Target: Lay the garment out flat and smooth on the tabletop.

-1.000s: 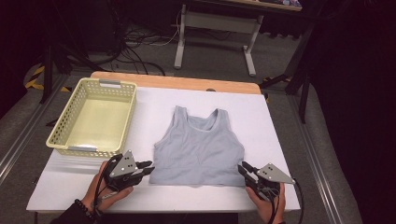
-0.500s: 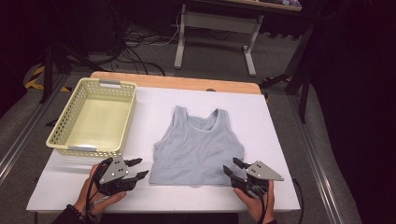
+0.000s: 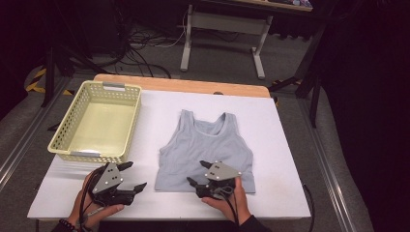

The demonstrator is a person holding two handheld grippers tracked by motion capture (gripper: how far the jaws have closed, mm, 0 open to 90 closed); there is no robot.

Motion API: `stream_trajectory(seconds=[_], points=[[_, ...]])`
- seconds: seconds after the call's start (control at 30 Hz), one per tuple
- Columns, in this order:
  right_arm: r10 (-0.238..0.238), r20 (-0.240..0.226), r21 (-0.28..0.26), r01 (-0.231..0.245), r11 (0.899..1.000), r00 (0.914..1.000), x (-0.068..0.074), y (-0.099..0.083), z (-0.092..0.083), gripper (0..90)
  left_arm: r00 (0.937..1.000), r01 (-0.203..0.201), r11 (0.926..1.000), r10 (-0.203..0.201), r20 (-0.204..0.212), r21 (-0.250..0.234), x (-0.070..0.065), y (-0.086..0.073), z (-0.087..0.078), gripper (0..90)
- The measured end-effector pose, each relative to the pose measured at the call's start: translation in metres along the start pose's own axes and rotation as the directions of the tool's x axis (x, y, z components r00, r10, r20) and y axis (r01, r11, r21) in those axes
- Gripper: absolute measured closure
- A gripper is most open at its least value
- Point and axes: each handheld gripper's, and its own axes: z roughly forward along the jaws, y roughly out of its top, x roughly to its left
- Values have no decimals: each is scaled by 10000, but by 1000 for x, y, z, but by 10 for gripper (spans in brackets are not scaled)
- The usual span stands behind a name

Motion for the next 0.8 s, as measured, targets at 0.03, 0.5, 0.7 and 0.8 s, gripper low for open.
stream_trajectory(seconds=[0.03, 0.5, 0.7, 0.8], points=[[-150, -178, 60, 151, 9999, 9997, 4, 3, 7, 312, 9999, 107, 9999, -107, -82, 21, 0, -1, -1, 206], [-1281, -1425, 1525, 1496, 9769, 9815, 44, 24, 69, 359, 9989, 352, 9991, -345, -313, 219, 0, -5, -2, 194], [-757, -1595, 1671, 1025, 9806, 9843, 41, 26, 73, 513, 9991, 328, 9983, -314, -292, 487, -1, -6, 4, 194], [-801, -1141, 1601, 979, 9822, 9902, 39, 24, 68, 795, 9974, 443, 9970, -406, -589, 632, -5, -3, 11, 199]])
